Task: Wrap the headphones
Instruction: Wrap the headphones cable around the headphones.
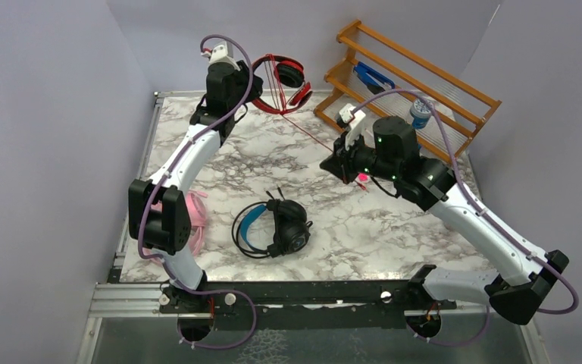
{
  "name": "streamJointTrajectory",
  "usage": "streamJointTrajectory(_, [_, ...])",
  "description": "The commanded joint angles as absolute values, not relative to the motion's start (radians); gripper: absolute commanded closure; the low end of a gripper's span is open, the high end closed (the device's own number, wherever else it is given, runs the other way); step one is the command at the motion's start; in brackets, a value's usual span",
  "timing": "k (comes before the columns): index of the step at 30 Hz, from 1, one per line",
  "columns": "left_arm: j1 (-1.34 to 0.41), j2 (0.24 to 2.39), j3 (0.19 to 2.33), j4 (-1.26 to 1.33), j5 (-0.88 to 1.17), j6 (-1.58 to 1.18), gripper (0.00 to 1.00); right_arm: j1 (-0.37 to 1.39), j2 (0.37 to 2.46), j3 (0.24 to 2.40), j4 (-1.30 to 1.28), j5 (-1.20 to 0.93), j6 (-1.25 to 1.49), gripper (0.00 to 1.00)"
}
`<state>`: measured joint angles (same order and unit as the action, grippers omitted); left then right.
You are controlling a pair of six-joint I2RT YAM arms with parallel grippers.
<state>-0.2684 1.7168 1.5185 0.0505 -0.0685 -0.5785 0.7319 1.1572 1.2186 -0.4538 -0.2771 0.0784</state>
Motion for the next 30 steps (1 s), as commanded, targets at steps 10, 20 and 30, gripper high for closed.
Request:
streamJointTrajectory(10, [-0.310, 1.533, 1.326, -0.143, 0.411, -0.261, 1.00, 0.737, 1.396, 1.740, -0.567, 0.344, -0.487, 0.99])
streamJointTrajectory(20, [-0.356, 1.384, 1.193, -0.167, 0.656, -0.220, 1.00, 0.561, 1.551, 1.877, -0.459, 0.090, -0.495, 0.99])
streamJointTrajectory(30, [-0.393, 1.309, 1.241, -0.150, 0.891, -0.245, 1.00, 0.453, 1.586, 1.695, -0.319, -0.496, -0.404, 0.94])
